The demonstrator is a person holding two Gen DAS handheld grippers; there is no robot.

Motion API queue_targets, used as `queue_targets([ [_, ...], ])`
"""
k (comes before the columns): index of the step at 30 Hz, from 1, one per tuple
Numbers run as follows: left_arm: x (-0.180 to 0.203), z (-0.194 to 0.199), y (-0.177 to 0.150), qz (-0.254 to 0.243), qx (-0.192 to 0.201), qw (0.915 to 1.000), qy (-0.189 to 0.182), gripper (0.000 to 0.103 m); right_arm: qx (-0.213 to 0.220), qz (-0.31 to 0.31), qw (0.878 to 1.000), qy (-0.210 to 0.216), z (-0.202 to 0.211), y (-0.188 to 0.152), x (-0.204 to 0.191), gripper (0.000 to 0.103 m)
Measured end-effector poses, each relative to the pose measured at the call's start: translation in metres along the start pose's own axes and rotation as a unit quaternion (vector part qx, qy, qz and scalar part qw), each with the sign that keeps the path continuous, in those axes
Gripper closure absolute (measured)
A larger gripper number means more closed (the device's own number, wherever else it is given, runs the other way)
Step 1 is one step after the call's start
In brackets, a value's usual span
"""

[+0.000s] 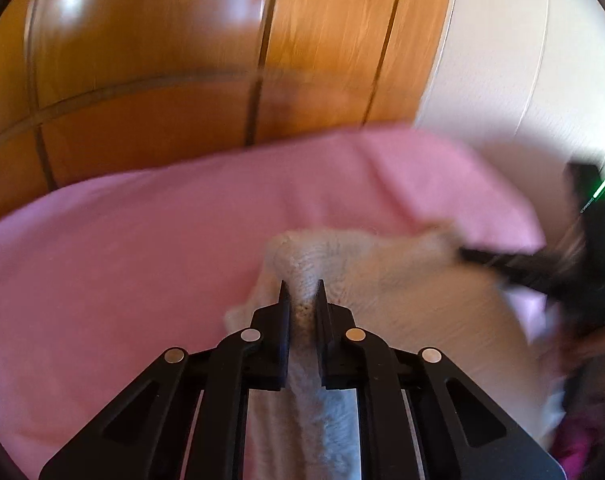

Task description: Fold small clothes

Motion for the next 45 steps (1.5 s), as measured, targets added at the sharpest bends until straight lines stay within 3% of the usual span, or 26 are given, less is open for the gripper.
queue_targets([
  [2, -0.003, -0.016, -0.017, -0.016, -0.023, 0.9991, 0.031, 0.093, -0.016, 0.002, 1.0, -0.013, -0.016, -0.009, -0.002, 0.098],
  [5, -0.006, -0.008, -0.017, -0.005, -0.022, 0.999, 0.04, 0.091, -0.011, -0.013, 1.0, -0.003, -0.012, -0.006, 0.0, 0.093],
  [8, -0.01, 0.013, -0.016, 0.011, -0.012, 0.9989, 0.044, 0.086, 0.005, -0.028, 1.0, 0.009, 0.006, -0.002, 0.002, 0.066],
  [9, -0.009, 0.021, -0.016, 0.014, -0.005, 0.9988, 0.047, 0.086, 0.013, -0.031, 0.999, 0.01, 0.012, 0.001, -0.001, 0.052],
  [10, -0.008, 0.029, -0.015, 0.018, 0.003, 0.9987, 0.048, 0.086, 0.019, -0.034, 0.999, 0.012, 0.017, 0.0, 0.0, 0.048],
  [18, 0.005, 0.088, -0.038, 0.05, 0.056, 0.9966, 0.032, 0.086, 0.043, -0.021, 0.998, 0.033, 0.072, -0.035, -0.028, 0.048],
  [21, 0.012, 0.089, -0.057, 0.051, 0.044, 0.9973, 0.031, 0.086, 0.044, -0.008, 0.998, 0.036, 0.086, -0.055, -0.042, 0.048],
  [26, 0.006, 0.072, -0.082, 0.038, 0.014, 0.9963, 0.076, 0.085, 0.044, 0.002, 0.999, 0.021, 0.1, -0.094, -0.059, 0.047],
  [30, 0.007, 0.075, -0.081, 0.048, 0.018, 0.9952, 0.083, 0.084, 0.043, 0.042, 0.998, -0.018, 0.093, -0.116, -0.066, 0.046],
  [31, 0.008, 0.078, -0.08, 0.049, 0.021, 0.9949, 0.085, 0.082, 0.041, 0.038, 0.998, -0.019, 0.092, -0.118, -0.066, 0.046],
  [33, 0.008, 0.085, -0.079, 0.057, 0.028, 0.9943, 0.085, 0.061, 0.045, 0.027, 0.998, -0.019, 0.095, -0.117, -0.064, 0.045],
  [35, 0.008, 0.095, -0.079, 0.066, 0.04, 0.9936, 0.082, 0.054, 0.048, 0.013, 0.999, -0.018, 0.097, -0.116, -0.064, 0.042],
  [41, 0.012, 0.112, -0.083, 0.07, 0.052, 0.9923, 0.088, 0.053, 0.067, 0.007, 0.997, -0.035, 0.107, -0.121, -0.076, 0.028],
  [44, 0.014, 0.12, -0.085, 0.068, 0.059, 0.9916, 0.092, 0.037, 0.087, 0.005, 0.995, -0.057, 0.113, -0.12, -0.077, 0.017],
  [45, 0.014, 0.123, -0.086, 0.068, 0.064, 0.9911, 0.095, 0.037, 0.093, 0.004, 0.994, -0.064, 0.116, -0.119, -0.077, 0.013],
])
Point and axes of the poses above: each gripper's, at about its wrist camera, not at the fingertips, and z roughly against the way its jaws point, x to its right, y to its top, the point moved 9 cm from there along -z, roughly the way its jaws point, and after that the axes turned 2 degrees about -y, right-handed, at the moved point
